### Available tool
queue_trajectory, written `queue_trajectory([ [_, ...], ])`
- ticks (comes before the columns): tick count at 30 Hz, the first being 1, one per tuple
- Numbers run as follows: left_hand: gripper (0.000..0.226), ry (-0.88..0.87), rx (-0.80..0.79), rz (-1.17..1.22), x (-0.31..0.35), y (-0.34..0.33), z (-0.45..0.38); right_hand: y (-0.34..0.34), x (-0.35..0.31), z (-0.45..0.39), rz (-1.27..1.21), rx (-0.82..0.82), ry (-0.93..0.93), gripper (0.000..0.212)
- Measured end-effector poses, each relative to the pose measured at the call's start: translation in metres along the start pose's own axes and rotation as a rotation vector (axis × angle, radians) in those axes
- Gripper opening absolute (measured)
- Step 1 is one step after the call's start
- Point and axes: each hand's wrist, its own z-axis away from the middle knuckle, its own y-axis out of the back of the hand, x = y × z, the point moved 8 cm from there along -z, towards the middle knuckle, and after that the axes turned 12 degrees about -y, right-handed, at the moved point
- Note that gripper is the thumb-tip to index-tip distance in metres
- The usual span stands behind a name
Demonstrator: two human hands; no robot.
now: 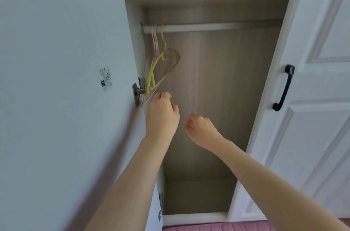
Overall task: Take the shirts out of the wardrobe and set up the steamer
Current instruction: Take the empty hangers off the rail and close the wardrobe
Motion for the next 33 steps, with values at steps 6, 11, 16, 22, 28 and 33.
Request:
queue_trajectory([
  [6,0.032,0.007,0.061,-0.04,0.012,0.012,-0.075,0.037,-0.029,-0.046,-0.065,0.009,-0.004,0.025],
  [11,0.029,0.118,0.098,0.053,-0.013,0.012,-0.118,0.063,-0.058,-0.073,-0.054,0.043,0.051,0.026],
  [16,0.028,0.267,0.047,0.107,-0.044,0.006,-0.15,0.078,-0.087,-0.096,-0.027,0.056,0.11,0.025],
  [22,0.036,0.403,-0.16,0.184,-0.077,-0.022,-0.166,0.093,-0.113,-0.131,-0.198,0.018,0.048,0.027],
  [28,0.036,0.513,-0.181,0.345,-0.092,-0.042,-0.177,0.078,-0.129,-0.175,-0.481,0.011,-0.095,0.036],
  [33,0.036,0.643,-0.168,0.485,-0.107,-0.062,-0.175,0.045,-0.134,-0.191,-0.673,-0.164,-0.272,0.018],
])
